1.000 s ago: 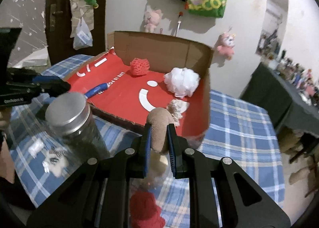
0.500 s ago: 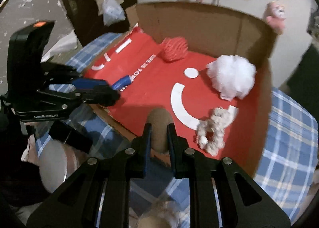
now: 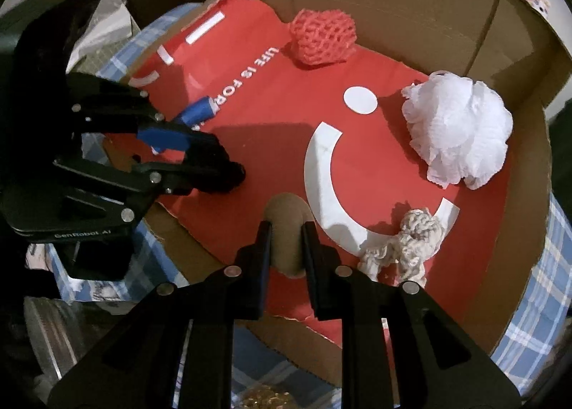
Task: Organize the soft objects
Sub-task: 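Open the left tool releasing the black ball while the right tool releases the tan disc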
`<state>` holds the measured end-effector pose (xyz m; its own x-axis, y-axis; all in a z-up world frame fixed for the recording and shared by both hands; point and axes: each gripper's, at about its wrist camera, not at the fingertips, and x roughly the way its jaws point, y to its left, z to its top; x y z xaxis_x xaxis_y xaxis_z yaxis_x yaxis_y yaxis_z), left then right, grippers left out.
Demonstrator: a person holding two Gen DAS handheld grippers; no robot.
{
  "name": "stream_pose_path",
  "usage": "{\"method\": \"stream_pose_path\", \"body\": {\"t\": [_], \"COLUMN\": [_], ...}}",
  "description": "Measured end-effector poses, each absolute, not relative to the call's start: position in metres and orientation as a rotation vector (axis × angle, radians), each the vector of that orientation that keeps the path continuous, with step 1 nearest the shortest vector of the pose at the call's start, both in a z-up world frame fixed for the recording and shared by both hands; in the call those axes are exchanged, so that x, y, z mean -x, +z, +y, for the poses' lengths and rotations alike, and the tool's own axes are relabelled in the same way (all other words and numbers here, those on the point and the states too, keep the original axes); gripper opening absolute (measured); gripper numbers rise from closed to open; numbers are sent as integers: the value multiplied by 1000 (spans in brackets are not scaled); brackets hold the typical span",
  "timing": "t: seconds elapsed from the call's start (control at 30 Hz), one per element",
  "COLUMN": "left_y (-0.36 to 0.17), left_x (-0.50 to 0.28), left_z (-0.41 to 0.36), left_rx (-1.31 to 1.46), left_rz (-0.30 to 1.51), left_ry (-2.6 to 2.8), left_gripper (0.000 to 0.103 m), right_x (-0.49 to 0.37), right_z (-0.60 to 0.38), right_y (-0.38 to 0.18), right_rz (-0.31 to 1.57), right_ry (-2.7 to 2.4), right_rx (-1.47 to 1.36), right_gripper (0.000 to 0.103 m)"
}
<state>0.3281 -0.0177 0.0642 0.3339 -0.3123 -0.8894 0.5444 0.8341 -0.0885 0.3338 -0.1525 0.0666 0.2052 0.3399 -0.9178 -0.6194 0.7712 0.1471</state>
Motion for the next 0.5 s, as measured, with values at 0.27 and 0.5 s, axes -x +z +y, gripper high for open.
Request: {"method": "stream_pose_path", "body": {"t": [0.27, 0.5], "left_y": [63, 60], "left_x": [-330, -333], "left_z": [-18, -16], "left_rx": [-249, -241], "left_rz": [1098, 1105], "left_ry": [-562, -546], "left_gripper": [27, 42], "right_x": [-340, -342], "right_z": [-150, -149], "right_y": [62, 62], "right_rz": [1206, 1210], "right_ry": [670, 672], "right_rx": [300, 303], "right_gripper": [21, 56]}}
